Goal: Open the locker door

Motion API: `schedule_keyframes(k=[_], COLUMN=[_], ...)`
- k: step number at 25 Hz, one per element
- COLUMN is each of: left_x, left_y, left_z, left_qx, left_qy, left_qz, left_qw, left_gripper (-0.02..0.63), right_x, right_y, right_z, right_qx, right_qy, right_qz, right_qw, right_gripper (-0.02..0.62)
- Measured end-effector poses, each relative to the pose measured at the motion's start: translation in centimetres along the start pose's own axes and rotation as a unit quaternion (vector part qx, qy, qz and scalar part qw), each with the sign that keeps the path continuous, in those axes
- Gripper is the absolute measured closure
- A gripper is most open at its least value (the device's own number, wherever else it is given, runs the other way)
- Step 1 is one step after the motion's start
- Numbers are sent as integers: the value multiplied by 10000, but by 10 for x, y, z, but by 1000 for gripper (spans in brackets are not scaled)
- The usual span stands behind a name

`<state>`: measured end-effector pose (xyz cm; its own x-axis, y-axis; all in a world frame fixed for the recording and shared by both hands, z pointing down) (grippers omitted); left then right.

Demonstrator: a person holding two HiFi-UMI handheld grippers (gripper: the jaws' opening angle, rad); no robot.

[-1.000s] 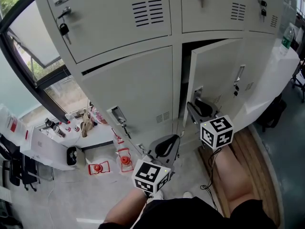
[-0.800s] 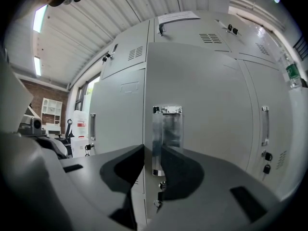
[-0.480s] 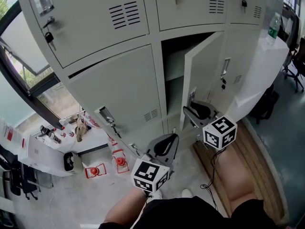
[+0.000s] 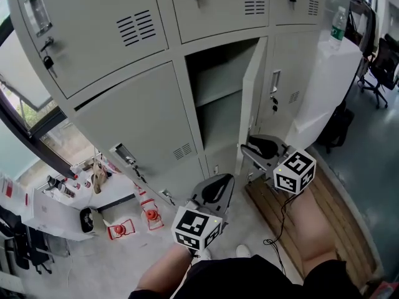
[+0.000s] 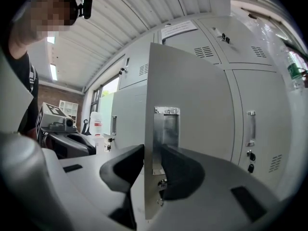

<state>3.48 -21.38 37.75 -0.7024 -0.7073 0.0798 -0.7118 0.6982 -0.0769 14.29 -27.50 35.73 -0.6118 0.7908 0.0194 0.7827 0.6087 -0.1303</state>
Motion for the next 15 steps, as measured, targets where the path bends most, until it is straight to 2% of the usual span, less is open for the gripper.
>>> schedule_keyframes(k=[7, 15], left_x=[-24, -44], left_y=[-10, -19], left_z=[0, 2], left_qx=[15, 38], left_qy=[-47, -119], left_qz=[-324, -704], left_qw=[9995, 9974], left_gripper=[583, 583], right_x=[-1, 0], right_y=[33, 67], right_z=[-4, -8], right_qx=[-27, -63], right_qy=[-17, -40], right_qz=[-146, -845], right_qw=[9999, 9964], right_gripper=[416, 414])
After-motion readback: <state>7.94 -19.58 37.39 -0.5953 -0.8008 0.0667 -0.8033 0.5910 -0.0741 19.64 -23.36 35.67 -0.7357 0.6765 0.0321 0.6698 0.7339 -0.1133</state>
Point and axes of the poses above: the fingertips, and each gripper's own axes: y backward along the fingers, x to its left, z out of its top, the point moved 3 cm from there along y, backward along the fingers, and after that the axes turned 14 degrees about z, right-handed, at the moved point
